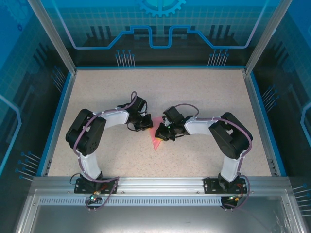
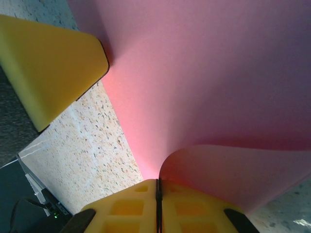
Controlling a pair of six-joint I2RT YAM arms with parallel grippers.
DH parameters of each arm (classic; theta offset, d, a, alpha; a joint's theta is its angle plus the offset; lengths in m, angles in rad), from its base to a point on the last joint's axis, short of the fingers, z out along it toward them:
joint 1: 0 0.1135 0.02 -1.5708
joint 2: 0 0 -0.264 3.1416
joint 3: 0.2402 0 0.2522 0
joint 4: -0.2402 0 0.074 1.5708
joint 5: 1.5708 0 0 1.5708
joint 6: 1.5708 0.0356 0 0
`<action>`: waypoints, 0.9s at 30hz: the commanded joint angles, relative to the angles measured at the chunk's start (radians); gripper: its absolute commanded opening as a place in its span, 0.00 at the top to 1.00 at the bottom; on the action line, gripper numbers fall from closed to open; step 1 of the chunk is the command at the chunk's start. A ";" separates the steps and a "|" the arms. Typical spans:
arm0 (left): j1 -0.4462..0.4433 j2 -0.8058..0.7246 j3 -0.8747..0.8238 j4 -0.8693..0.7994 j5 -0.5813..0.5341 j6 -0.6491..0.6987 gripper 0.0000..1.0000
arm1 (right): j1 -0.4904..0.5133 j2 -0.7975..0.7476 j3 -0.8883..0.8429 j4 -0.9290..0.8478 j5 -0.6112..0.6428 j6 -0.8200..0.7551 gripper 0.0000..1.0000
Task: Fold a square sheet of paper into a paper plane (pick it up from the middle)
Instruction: Third fold the triangle at the center of the table.
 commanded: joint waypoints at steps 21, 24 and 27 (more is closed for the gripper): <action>0.006 0.037 0.015 -0.031 -0.002 0.014 0.98 | 0.021 0.017 -0.006 0.023 0.007 0.002 0.90; 0.004 0.038 0.014 -0.031 -0.002 0.015 0.97 | 0.022 0.022 -0.009 0.021 0.005 0.000 0.90; 0.005 0.039 0.015 -0.031 -0.002 0.016 0.97 | 0.022 0.025 -0.009 0.019 0.004 -0.003 0.90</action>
